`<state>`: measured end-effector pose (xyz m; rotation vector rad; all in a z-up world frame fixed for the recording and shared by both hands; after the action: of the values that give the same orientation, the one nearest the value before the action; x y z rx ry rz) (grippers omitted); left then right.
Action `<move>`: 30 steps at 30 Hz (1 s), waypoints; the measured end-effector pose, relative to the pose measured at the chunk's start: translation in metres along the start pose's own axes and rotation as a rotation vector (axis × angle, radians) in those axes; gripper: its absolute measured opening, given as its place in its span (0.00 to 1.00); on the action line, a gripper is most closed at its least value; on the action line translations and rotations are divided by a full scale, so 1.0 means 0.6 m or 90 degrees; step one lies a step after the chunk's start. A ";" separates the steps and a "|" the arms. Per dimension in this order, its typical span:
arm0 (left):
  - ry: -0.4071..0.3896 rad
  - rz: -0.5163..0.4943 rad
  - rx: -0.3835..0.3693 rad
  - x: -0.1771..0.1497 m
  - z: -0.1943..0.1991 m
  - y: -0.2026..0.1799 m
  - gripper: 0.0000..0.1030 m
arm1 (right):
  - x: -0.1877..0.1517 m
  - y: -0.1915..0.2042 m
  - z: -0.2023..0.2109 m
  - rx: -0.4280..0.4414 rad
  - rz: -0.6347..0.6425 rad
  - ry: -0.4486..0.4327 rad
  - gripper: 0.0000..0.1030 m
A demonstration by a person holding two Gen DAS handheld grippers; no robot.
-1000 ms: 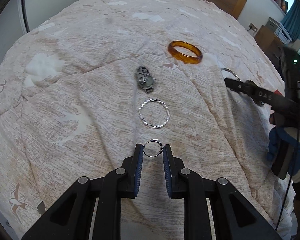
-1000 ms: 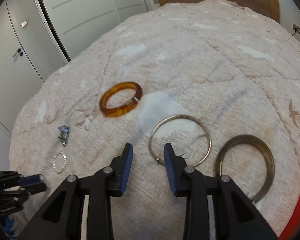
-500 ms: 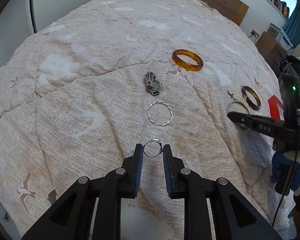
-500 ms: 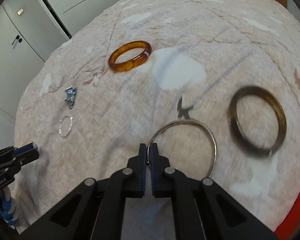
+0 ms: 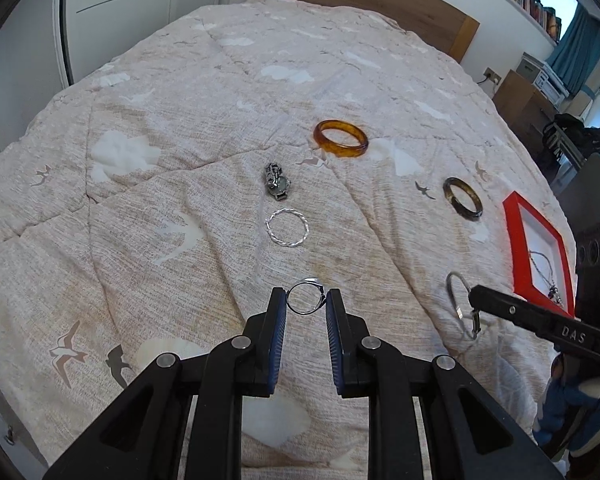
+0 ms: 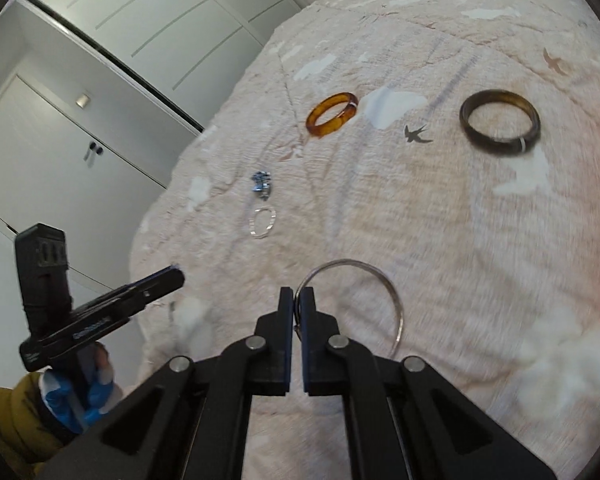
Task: Organize jewelry
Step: 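Carry the ring in the left tool and the bangle in the right tool over the red box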
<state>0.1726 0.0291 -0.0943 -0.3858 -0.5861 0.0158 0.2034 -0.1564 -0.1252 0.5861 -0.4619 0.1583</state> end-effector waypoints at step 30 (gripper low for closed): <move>0.007 -0.139 -0.065 0.019 -0.003 -0.247 0.19 | -0.016 -0.109 0.269 0.033 -0.158 -0.210 0.03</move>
<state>0.1695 -0.1079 -0.0363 -0.4179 -0.6167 -0.2268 0.1524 -0.3019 -0.0434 0.7190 -0.7004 -0.1674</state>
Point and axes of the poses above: each gripper's, at about its wrist camera, not at the fingertips, and z roughly against the way its jaws point, y to its left, x to its top, the point moved 8 cm from there along -z, roughly the way its jaws point, and after that the axes turned 11 degrees about -x, right-handed, at the moved point
